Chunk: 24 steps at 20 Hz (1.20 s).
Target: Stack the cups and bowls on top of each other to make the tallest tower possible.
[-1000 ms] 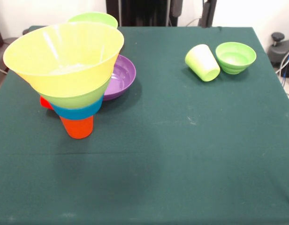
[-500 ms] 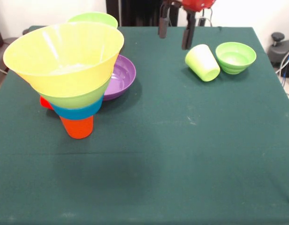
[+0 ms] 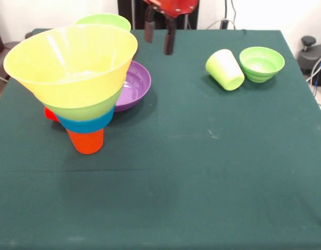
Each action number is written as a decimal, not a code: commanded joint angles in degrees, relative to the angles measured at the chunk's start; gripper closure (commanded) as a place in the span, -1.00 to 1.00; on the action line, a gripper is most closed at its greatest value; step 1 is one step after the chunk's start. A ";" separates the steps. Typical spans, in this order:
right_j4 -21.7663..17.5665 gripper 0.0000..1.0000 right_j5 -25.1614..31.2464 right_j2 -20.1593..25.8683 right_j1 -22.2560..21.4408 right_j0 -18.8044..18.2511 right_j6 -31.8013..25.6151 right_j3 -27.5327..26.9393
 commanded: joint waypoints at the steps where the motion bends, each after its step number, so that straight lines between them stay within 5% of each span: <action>1: -3.29 -1.00 -6.37 6.98 -1.86 -1.40 -0.43 13.40; 10: -4.26 -1.00 -8.11 8.83 -3.08 -1.64 -1.06 16.14; 17: -9.90 -1.00 -12.22 6.46 -6.25 -0.82 -1.28 24.03; 24: -11.02 -1.00 -17.73 11.99 -4.07 -6.85 -1.66 23.72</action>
